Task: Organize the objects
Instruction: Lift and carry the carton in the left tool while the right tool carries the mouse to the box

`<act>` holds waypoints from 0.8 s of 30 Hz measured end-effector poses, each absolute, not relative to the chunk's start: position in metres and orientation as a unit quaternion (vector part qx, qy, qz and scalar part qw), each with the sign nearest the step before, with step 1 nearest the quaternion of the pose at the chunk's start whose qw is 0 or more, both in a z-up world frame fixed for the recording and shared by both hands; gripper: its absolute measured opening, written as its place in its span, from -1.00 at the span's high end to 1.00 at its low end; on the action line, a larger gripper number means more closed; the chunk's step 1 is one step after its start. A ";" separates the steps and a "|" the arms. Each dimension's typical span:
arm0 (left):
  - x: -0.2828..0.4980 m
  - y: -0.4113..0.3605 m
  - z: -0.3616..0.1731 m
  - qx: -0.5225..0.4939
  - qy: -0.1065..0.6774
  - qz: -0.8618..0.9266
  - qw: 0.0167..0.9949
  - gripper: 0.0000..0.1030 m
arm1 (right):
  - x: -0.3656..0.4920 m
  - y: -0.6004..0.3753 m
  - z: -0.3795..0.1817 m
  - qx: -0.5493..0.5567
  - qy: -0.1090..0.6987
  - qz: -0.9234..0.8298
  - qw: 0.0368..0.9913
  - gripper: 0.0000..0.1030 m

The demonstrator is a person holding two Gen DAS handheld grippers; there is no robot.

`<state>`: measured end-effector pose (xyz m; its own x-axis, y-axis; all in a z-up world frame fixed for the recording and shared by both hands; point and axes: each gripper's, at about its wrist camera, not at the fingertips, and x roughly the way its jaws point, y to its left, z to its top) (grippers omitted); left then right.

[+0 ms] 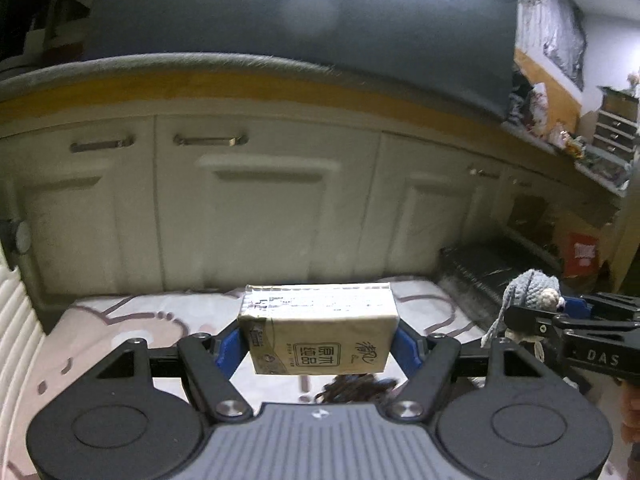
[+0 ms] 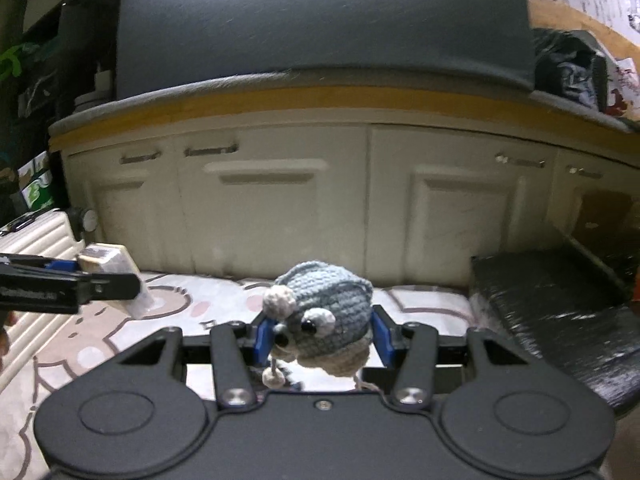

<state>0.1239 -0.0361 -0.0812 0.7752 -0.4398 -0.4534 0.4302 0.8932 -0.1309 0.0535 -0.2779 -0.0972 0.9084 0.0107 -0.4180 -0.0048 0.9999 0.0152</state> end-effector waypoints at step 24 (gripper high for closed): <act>0.131 -0.131 -0.067 0.017 0.267 -0.370 0.890 -0.42 | 0.045 -0.373 -0.134 0.114 0.329 -0.003 0.937 0.02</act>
<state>0.1307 -0.1314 -0.0669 0.5841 -0.6486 -0.4881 0.6671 0.7261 -0.1666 0.0450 -0.3727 -0.1338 0.7839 0.0704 -0.6169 0.0801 0.9738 0.2128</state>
